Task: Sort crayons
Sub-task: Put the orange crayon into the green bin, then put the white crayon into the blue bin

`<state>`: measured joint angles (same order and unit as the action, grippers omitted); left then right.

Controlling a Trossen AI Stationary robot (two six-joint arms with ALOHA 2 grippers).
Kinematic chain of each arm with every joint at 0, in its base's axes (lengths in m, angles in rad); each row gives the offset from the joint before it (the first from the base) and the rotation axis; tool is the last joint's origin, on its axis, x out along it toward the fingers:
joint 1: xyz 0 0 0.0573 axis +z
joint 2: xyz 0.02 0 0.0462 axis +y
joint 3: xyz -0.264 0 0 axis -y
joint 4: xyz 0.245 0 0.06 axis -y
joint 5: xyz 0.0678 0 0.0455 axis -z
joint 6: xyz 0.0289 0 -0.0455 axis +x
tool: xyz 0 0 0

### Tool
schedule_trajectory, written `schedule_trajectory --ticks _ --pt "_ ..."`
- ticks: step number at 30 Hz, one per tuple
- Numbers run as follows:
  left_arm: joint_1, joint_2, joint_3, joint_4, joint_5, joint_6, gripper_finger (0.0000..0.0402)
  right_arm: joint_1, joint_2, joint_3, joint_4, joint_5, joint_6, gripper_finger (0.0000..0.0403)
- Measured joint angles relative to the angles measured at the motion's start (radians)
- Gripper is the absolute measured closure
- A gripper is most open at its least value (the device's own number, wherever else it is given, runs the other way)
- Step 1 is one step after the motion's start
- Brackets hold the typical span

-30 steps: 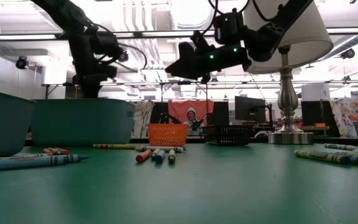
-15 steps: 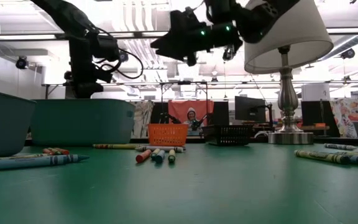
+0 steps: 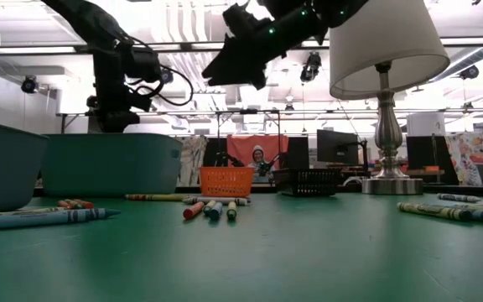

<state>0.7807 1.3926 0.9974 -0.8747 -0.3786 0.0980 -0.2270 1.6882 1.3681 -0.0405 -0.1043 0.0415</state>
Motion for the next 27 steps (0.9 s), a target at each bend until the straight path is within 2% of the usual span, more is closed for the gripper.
schedule_trajectory --ticks 4,8,10,13,16,18,22,27 --pt "0.000 -0.004 0.000 0.001 0.001 0.007 0.0332 -0.015 0.000 0.001 -0.029 0.000 -0.010 0.0257" --pt "-0.001 -0.020 0.000 0.003 0.022 0.018 0.0329 -0.023 -0.003 0.004 -0.134 0.000 0.090 0.0262" --pt "-0.001 -0.038 0.000 0.016 0.093 0.024 0.0329 -0.023 -0.003 0.020 -0.245 0.000 0.154 0.0266" --pt "-0.003 -0.081 -0.002 0.087 0.254 0.033 0.0329 -0.012 -0.005 0.056 -0.447 -0.002 0.247 0.0271" --pt "-0.007 -0.137 -0.003 0.190 0.417 0.041 0.0329 0.013 -0.005 0.084 -0.641 -0.002 0.280 0.0276" --pt "-0.011 -0.173 -0.005 0.258 0.491 0.042 0.0329 0.034 -0.005 0.087 -0.745 -0.005 0.304 0.0278" --pt "-0.032 -0.236 -0.005 0.400 0.574 0.023 0.0329 0.077 -0.005 0.087 -0.959 -0.005 0.336 0.0276" --pt "-0.097 -0.275 -0.005 0.569 0.599 0.006 0.0329 0.130 -0.005 0.068 -1.180 -0.001 0.401 0.0278"
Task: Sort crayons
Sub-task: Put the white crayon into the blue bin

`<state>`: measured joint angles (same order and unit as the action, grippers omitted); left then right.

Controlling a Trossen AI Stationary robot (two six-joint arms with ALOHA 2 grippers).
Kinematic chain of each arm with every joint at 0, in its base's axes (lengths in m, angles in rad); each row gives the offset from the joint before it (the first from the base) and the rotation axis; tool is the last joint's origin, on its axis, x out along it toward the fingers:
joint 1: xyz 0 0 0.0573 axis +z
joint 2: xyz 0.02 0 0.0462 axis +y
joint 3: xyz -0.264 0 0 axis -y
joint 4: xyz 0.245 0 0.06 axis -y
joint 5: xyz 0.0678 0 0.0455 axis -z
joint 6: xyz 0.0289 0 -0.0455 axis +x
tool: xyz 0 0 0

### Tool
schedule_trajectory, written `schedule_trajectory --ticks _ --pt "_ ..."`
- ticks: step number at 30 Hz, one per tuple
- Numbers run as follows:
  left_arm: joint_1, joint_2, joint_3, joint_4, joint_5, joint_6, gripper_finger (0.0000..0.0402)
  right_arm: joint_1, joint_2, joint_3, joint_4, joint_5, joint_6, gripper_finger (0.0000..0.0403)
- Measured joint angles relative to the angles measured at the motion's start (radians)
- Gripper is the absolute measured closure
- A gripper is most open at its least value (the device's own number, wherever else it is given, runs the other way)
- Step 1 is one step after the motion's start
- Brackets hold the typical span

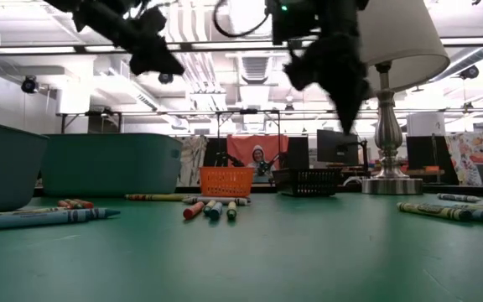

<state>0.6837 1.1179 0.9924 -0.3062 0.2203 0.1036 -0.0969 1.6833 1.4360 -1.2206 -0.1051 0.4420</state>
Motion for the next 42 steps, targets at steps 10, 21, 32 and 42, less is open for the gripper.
schedule_trajectory --ticks 10,21,32,42 --pt "-0.126 0.010 0.000 0.055 0.000 0.050 0.0329 -0.014 -0.081 -0.219 -0.227 0.048 0.221 0.0332" --pt "-0.126 0.047 0.000 0.060 -0.002 0.071 0.0329 -0.118 -0.280 -0.536 -0.028 0.056 0.401 0.0336" --pt "-0.126 0.080 0.000 0.114 -0.005 0.094 0.0328 -0.166 -0.347 -0.737 0.220 0.072 0.494 0.0248" --pt "-0.136 0.080 0.000 0.149 0.005 0.052 0.0328 -0.167 -0.306 -0.791 0.351 0.081 0.473 0.0292"
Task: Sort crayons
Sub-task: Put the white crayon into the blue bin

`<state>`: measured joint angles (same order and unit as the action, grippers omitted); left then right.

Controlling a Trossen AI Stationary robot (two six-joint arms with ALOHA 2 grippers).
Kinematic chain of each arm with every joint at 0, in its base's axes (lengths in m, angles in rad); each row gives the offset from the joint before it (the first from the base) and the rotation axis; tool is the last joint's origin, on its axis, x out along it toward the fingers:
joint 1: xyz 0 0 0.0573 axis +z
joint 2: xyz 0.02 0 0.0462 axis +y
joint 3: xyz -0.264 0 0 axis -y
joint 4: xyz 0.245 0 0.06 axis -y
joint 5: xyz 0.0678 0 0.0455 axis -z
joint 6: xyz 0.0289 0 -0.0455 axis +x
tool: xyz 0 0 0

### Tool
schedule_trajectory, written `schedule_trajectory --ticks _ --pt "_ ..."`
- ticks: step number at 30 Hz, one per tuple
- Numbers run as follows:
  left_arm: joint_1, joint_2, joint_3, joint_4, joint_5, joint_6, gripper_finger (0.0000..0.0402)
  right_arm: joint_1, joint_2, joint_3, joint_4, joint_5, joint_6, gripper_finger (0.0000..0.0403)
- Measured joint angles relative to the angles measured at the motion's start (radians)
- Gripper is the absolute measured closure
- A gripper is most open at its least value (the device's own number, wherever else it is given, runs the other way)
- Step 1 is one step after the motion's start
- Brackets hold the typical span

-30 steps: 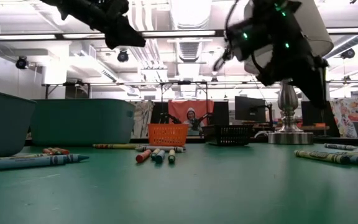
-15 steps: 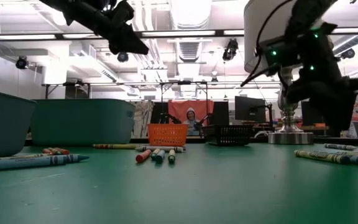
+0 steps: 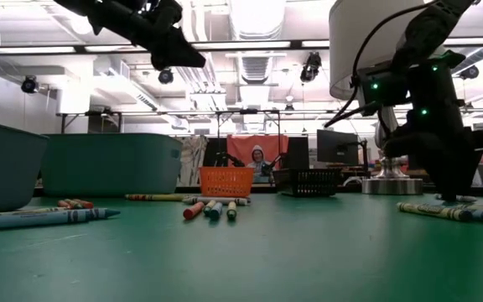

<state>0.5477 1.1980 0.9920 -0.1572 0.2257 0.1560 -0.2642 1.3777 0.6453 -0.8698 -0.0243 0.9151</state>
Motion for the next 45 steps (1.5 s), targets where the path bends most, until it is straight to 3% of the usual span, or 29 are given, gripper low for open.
schedule_trajectory --ticks 5,9,13,17,21,26,31,35,39,45 --pt "-0.031 0.000 -0.036 0.092 0.002 -0.086 0.0328 0.002 0.001 0.003 0.016 0.019 -0.029 0.0379" --pt "-0.058 0.000 -0.088 0.182 0.003 -0.134 0.0328 0.002 -0.012 0.011 0.012 0.034 -0.044 0.0388" --pt "-0.077 -0.002 -0.101 0.189 0.002 -0.190 0.0328 0.004 -0.047 0.039 0.027 0.088 -0.069 0.0390" --pt "-0.117 -0.018 -0.102 0.191 0.003 -0.271 0.0328 0.029 -0.118 0.091 0.087 0.077 -0.086 0.0391" --pt "-0.181 -0.081 -0.102 0.211 0.002 -0.324 0.0329 0.073 -0.183 0.128 0.320 0.068 -0.149 0.0391" --pt "-0.268 -0.212 -0.101 0.209 0.003 -0.339 0.0329 0.142 -0.179 0.131 0.805 0.099 -0.344 0.0391" --pt "-0.311 -0.341 -0.073 0.200 0.003 -0.368 0.0329 0.213 -0.081 0.131 1.319 0.106 -0.610 0.0391" --pt "-0.332 -0.423 -0.072 0.189 0.002 -0.391 0.0329 0.242 0.041 0.133 1.658 0.104 -0.713 0.0391" --pt "-0.377 -0.469 -0.075 0.184 0.002 -0.414 0.0329 0.252 0.202 0.182 1.831 0.103 -0.768 0.0391" --pt "-0.467 -0.476 -0.079 0.184 -0.007 -0.417 0.0329 0.259 0.465 0.385 1.905 0.095 -0.810 0.0391"
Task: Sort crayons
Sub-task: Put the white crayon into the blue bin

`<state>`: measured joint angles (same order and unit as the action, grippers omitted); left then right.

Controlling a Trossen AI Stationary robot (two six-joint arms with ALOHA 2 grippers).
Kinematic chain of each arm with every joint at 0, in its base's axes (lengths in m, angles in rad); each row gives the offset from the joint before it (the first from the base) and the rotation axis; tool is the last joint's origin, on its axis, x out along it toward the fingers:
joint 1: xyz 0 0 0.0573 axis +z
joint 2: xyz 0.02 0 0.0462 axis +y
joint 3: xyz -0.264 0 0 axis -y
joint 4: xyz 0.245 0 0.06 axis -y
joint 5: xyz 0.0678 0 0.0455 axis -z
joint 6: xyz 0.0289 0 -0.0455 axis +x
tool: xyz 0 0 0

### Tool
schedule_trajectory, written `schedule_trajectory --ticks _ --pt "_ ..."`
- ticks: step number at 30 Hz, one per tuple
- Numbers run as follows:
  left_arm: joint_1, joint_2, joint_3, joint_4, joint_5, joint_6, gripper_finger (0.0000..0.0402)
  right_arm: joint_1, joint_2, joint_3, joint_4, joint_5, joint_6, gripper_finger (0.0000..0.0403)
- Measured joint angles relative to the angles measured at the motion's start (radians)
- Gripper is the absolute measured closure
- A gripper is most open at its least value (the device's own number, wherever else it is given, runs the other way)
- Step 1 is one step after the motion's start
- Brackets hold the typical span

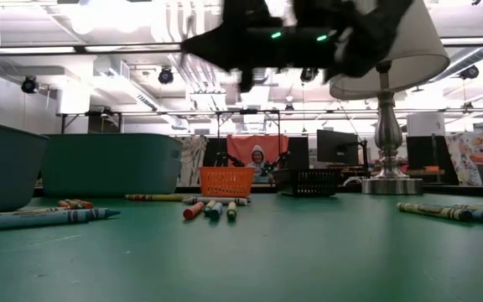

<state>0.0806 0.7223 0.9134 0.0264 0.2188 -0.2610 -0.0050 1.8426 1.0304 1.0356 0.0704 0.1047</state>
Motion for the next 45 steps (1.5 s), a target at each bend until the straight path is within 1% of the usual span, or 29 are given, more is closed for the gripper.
schedule_trajectory --ticks 2,5,8,12,14,17,20,26,30,34,45 --pt "-0.015 -0.002 0.000 0.003 -0.007 0.017 0.0329 0.006 0.078 0.093 0.002 -0.017 -0.031 0.0391" --pt "-0.021 -0.005 0.000 0.003 -0.032 0.041 0.0329 0.014 0.182 0.233 0.004 -0.080 -0.048 0.0391" --pt "-0.020 -0.006 0.000 0.001 -0.036 0.068 0.0329 0.017 0.284 0.367 0.002 -0.133 -0.054 0.0391" --pt "-0.020 -0.008 0.000 0.002 -0.036 0.080 0.0329 0.021 0.405 0.520 -0.010 -0.158 -0.053 0.0391" --pt "-0.020 -0.007 0.000 0.002 -0.036 0.080 0.0329 0.021 0.456 0.584 -0.015 -0.175 -0.053 0.0391" --pt "-0.021 -0.007 0.000 0.002 -0.036 0.077 0.0329 0.020 0.521 0.667 -0.025 -0.228 -0.045 0.0391" --pt "-0.021 -0.006 0.000 0.003 -0.037 0.088 0.0329 0.022 0.572 0.742 -0.068 -0.273 -0.023 0.0390" --pt "-0.021 -0.003 0.000 0.004 -0.037 0.090 0.0329 0.033 0.658 0.885 -0.181 -0.281 -0.020 0.0390" --pt "-0.021 0.000 0.000 0.004 -0.037 0.089 0.0329 0.048 0.678 0.952 -0.310 -0.288 -0.070 0.0390" --pt "-0.021 0.008 0.000 0.003 -0.044 0.099 0.0329 0.064 0.680 0.972 -0.396 -0.288 -0.140 0.0390" --pt "-0.020 0.047 0.000 0.002 -0.054 0.109 0.0329 0.068 0.681 0.976 -0.440 -0.287 -0.142 0.0390"
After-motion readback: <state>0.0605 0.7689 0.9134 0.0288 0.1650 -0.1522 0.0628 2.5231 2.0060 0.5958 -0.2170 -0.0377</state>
